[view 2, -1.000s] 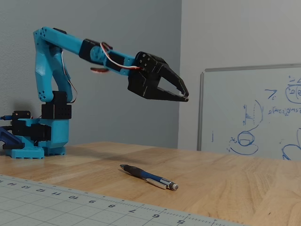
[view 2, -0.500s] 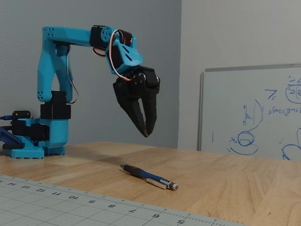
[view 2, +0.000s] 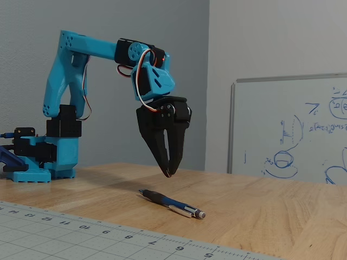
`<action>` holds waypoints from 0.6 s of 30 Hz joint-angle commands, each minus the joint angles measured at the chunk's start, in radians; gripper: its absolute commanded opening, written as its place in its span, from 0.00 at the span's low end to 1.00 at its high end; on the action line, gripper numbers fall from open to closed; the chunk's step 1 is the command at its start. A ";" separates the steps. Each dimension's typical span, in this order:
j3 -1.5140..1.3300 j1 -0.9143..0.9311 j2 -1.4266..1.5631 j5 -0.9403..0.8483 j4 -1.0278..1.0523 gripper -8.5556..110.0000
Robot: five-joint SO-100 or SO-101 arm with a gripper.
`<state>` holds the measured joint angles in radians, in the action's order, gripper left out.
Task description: Touch the pen.
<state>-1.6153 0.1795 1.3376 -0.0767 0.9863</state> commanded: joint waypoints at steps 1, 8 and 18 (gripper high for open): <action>0.087 0.055 0.031 0.008 0.012 0.08; 0.080 0.098 0.021 0.008 0.012 0.08; 0.091 0.084 -0.040 0.008 0.006 0.08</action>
<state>-1.6137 0.2715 1.2839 -0.0767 0.9940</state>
